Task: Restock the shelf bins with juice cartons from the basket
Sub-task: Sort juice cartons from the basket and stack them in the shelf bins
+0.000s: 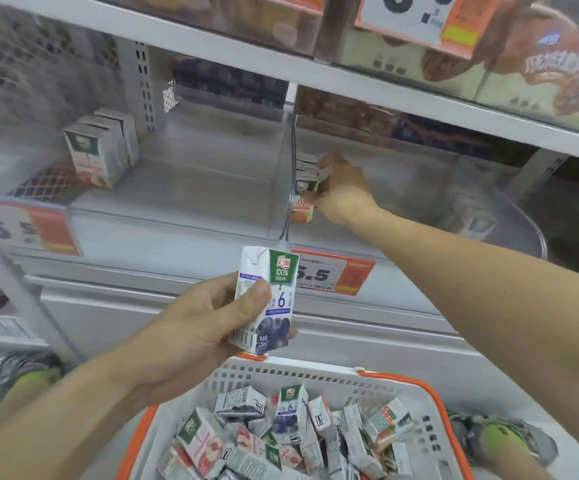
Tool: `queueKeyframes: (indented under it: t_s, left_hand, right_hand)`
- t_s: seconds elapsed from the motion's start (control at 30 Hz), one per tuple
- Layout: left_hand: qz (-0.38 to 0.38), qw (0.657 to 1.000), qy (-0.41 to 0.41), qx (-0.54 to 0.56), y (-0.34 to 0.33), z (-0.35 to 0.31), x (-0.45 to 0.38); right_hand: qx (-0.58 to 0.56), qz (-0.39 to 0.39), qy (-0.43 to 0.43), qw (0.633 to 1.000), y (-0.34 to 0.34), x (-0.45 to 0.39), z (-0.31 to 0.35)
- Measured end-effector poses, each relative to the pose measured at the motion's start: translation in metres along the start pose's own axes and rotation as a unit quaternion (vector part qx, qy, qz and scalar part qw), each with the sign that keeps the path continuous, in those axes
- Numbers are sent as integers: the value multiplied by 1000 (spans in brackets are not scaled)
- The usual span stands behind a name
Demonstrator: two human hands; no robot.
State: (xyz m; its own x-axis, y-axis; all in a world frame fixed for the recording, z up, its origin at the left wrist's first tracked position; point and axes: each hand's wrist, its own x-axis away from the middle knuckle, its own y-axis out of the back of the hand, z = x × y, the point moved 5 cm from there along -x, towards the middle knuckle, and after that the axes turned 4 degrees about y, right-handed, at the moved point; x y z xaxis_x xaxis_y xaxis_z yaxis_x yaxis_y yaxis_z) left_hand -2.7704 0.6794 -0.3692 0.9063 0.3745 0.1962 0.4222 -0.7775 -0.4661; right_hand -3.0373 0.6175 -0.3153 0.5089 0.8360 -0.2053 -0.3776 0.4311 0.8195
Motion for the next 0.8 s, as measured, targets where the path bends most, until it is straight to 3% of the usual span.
queueKeyframes:
  t_s: [0.2, 0.3, 0.37, 0.43, 0.5, 0.57, 0.7, 0.77, 0.8]
  left_hand:
    - [-16, 999, -36, 19, -3, -10, -9]
    - [-27, 999, -39, 1, -8, -9, -14]
    - [-22, 999, -29, -17, -17, -5, -17]
    - [1, 1000, -18, -21, -33, 0, -20]
    - [36, 998, -9, -42, -54, 9, -25]
    - [67, 996, 1, -51, -78, 24, -30]
    - [73, 994, 2, -85, -117, 44, -40]
    - [25, 980, -57, -187, -125, 39, -45]
    - [-30, 956, -105, -273, -125, 34, -47]
  right_hand:
    - [106, 43, 6, 993, 11, 12, 0]
    - [119, -29, 97, 988, 46, 48, 13]
    - [29, -53, 171, 983, 70, 90, 24]
    - [-95, 12, 197, 976, 87, 137, 28]
    - [-193, 131, 172, 957, 91, 179, 24]
    - [-210, 195, 142, 948, 90, 209, 8]
    - [-215, 109, 94, 966, 109, 241, -33]
    - [-230, 30, 85, 969, 132, 250, -53]
    - [-238, -20, 77, 968, 147, 254, -64]
